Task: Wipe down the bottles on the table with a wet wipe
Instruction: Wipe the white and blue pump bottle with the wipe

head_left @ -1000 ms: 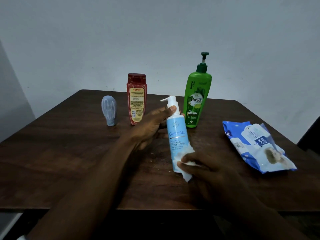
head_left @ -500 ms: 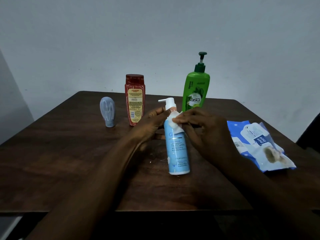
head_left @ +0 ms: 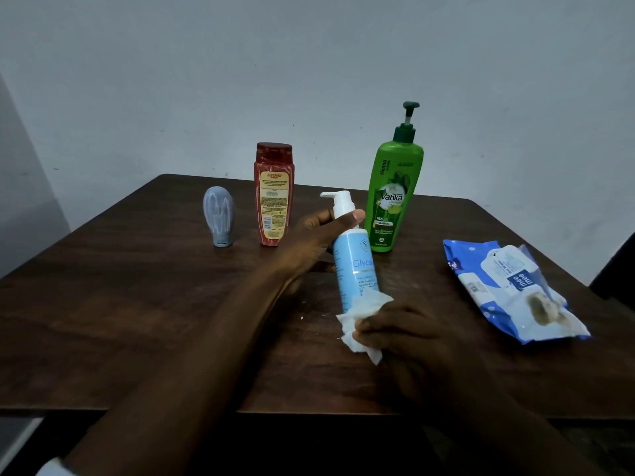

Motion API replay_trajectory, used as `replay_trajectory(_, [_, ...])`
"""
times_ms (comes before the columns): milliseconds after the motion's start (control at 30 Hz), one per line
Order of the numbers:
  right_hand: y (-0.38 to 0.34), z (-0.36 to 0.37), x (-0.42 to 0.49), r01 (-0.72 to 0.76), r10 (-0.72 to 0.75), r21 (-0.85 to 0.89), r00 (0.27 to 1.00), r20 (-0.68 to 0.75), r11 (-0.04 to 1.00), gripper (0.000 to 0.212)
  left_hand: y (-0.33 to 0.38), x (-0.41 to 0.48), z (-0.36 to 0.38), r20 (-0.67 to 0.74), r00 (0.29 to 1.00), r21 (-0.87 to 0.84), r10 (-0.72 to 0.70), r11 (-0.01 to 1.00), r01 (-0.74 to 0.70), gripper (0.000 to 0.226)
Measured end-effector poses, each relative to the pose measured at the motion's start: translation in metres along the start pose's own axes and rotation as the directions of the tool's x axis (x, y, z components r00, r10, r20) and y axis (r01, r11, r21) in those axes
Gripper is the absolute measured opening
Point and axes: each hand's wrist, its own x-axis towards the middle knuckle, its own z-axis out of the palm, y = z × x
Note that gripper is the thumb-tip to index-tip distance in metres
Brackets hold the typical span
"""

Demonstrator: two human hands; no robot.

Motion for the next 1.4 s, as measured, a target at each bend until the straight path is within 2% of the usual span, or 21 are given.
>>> replay_trajectory(167, [0.011, -0.006, 0.037, -0.149, 0.148, 0.002, 0.982, -0.116, 0.989, 0.024, 0.003, -0.003, 0.003, 0.02, 0.999, 0.092, 0.048, 0.994, -0.05, 0.039])
replay_trajectory(267, [0.023, -0.002, 0.066, -0.201, 0.208, 0.056, 0.961, -0.182, 0.978, 0.023, 0.002, -0.004, 0.004, 0.039, 0.999, 0.075, 0.024, 0.997, -0.027, 0.045])
replay_trajectory(333, [0.028, 0.0, 0.08, -0.213, 0.226, 0.086, 0.954, -0.198, 0.973, 0.025, 0.0, -0.004, 0.002, 0.001, 1.0, -0.042, -0.005, 0.999, 0.005, 0.041])
replay_trajectory(400, [0.03, 0.002, 0.085, -0.211, 0.224, 0.087, 0.956, -0.19, 0.974, 0.026, -0.001, -0.004, -0.003, -0.015, 1.0, -0.085, 0.007, 0.996, -0.008, 0.032])
replay_trajectory(500, [0.029, 0.002, 0.078, -0.206, 0.211, 0.043, 0.964, -0.162, 0.978, 0.026, -0.003, -0.003, -0.007, -0.013, 1.0, -0.064, 0.008, 0.998, -0.009, 0.029])
replay_trajectory(600, [0.022, 0.004, 0.064, -0.175, 0.169, -0.042, 0.978, -0.12, 0.984, 0.026, -0.004, 0.001, -0.009, 0.021, 1.0, -0.014, -0.004, 1.0, 0.005, 0.035])
replay_trajectory(733, [0.012, 0.003, 0.036, -0.084, 0.084, -0.114, 0.996, -0.005, 0.99, 0.029, -0.003, 0.001, -0.01, 0.027, 1.0, 0.009, -0.002, 1.0, 0.002, 0.035])
replay_trajectory(833, [0.007, 0.002, 0.013, -0.022, 0.026, -0.098, 0.999, 0.032, 0.995, 0.029, -0.002, -0.001, -0.007, 0.047, 0.999, 0.031, 0.009, 0.999, -0.01, 0.032])
replay_trajectory(933, [0.004, -0.001, 0.001, -0.022, 0.024, -0.041, 0.999, 0.046, 0.999, 0.026, 0.0, -0.001, -0.007, 0.07, 0.997, 0.041, 0.015, 0.999, -0.018, 0.027])
replay_trajectory(1033, [0.008, -0.005, 0.006, -0.05, 0.05, -0.04, 0.999, 0.011, 0.998, 0.027, 0.0, -0.001, -0.007, 0.081, 0.996, 0.055, 0.031, 0.998, -0.035, 0.027])
replay_trajectory(1133, [0.013, -0.006, 0.029, -0.148, 0.147, -0.012, 0.987, -0.06, 0.989, 0.025, 0.0, -0.001, -0.007, 0.094, 0.995, 0.071, 0.043, 0.996, -0.05, 0.03])
replay_trajectory(1267, [0.025, -0.008, 0.072, -0.223, 0.223, 0.018, 0.96, -0.169, 0.975, 0.022, 0.0, -0.001, -0.006, 0.079, 0.995, 0.019, 0.054, 0.998, -0.056, 0.02])
replay_trajectory(1400, [0.025, -0.004, 0.09, -0.204, 0.201, 0.006, 0.959, -0.201, 0.979, 0.023, -0.002, -0.001, -0.007, 0.044, 0.996, -0.041, 0.072, 0.997, -0.07, 0.013])
